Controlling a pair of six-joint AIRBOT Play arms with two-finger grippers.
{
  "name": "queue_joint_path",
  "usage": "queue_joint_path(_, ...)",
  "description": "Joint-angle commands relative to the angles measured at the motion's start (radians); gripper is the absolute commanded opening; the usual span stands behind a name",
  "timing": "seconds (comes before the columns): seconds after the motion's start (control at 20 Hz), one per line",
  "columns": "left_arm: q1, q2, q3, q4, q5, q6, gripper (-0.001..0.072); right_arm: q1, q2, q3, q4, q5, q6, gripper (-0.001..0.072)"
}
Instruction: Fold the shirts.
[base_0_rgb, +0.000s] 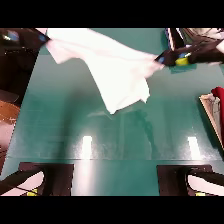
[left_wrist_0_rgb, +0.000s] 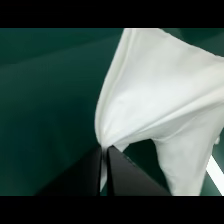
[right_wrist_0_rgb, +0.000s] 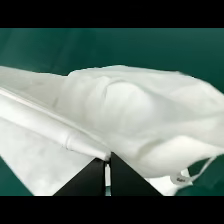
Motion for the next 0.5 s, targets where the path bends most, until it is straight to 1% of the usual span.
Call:
queue_joint_path(0.0,0.011,0.117,0.074,-0.002,0.021,0.000,0.0029,-0.053,0.118,0.130,-0.069,0.062,0.017,0.0013)
queue_joint_path(0.1,0.011,0.154,0.104,-0.037,0.021,0.000,0.0029,-0.050,0.159,0.187,-0.067,0.080,0.017,0.0014)
queue_joint_path(0.35,0.011,0.188,0.238,-0.242,-0.019,0.001,0.0028,0.023,0.215,0.256,-0.068,0.124,0.017,0.0014)
queue_joint_path(0.45,0.011,0.187,0.239,-0.261,-0.052,0.000,0.0028,0.051,0.212,0.255,-0.069,0.157,0.018,0.0014)
